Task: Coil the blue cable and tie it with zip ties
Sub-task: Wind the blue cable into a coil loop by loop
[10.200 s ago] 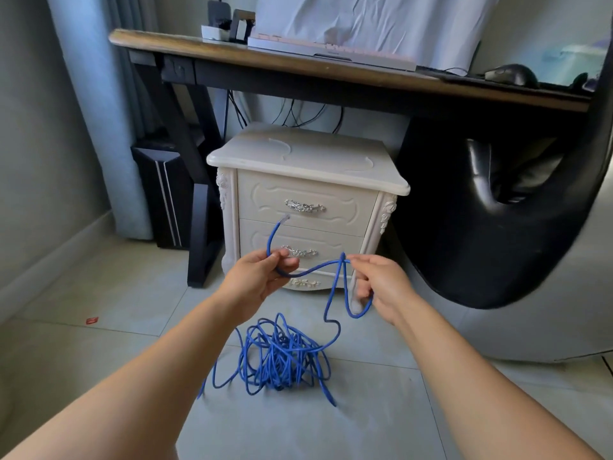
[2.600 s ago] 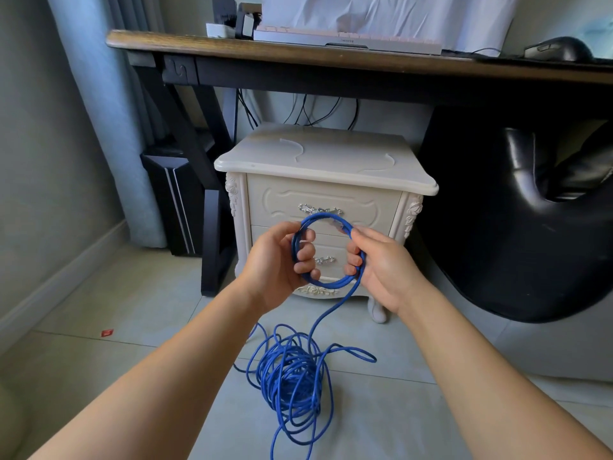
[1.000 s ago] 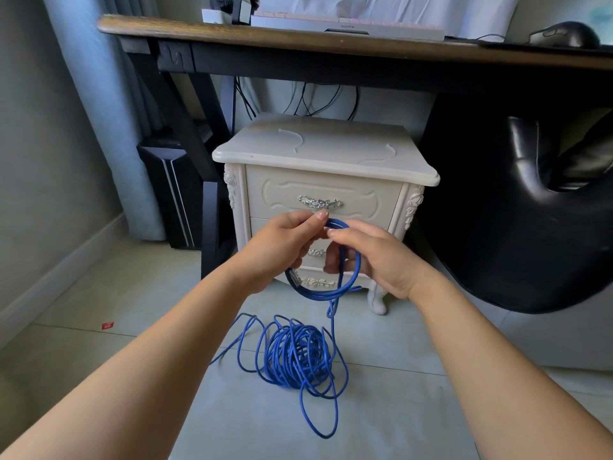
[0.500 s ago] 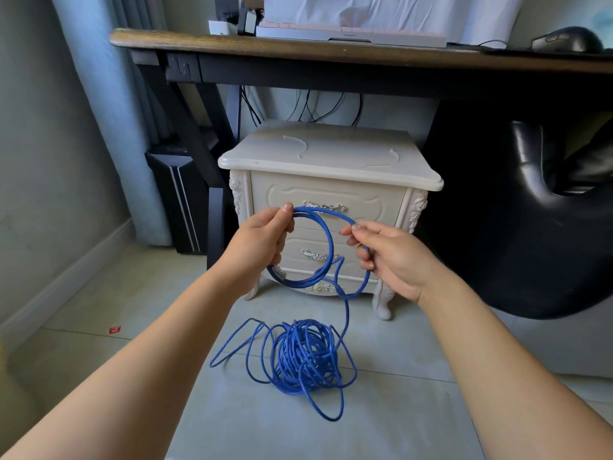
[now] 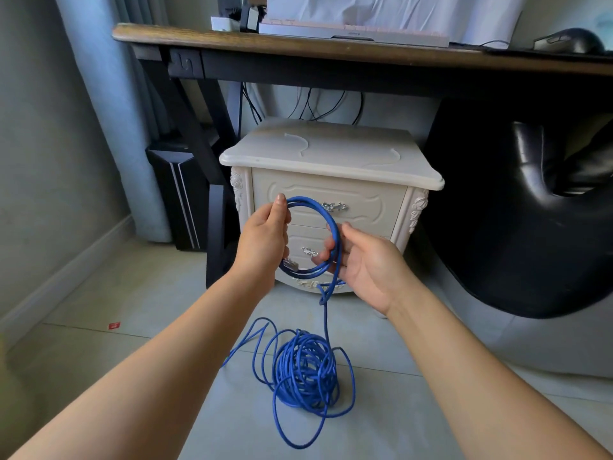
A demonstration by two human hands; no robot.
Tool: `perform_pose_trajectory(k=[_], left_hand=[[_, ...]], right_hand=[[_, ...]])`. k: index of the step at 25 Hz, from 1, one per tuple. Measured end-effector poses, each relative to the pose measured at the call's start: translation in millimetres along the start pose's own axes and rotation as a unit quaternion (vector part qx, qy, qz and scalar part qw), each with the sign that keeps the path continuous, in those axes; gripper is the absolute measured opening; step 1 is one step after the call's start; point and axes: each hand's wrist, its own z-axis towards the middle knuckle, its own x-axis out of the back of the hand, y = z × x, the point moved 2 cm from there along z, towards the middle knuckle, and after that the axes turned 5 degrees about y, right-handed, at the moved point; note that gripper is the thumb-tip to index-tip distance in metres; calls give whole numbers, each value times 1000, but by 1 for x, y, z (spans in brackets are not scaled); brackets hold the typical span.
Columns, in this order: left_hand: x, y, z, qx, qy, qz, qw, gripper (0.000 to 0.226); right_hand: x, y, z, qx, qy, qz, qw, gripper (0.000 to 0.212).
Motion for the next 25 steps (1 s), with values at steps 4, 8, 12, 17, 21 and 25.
perform_pose_trajectory(k=[4,8,12,17,21,25], left_hand=[[-8,-4,-6,63,-88,-87,990,39],[-5,-13,-9,134,-188,-111,967,34],[-11,-52,-10,-116,-290,368,876,50],[-26,-79,-14,-198,-329,522,762,32],[-18,-80,-5,-152,-266,531,790,26],[-6,-73,9,-70,-297,502,809,12]], right_hand=[[6,-1,4,27,-2,-20,999,27],[21,-9,8,46,21,-16,999,27],[27,-12,5,19,7,-19,1000,27],[35,-21,0,-6,3,4,1000,30],[46,-29,0,15,37,-26,999,30],[60,-27,6,75,95,-219,968,29]])
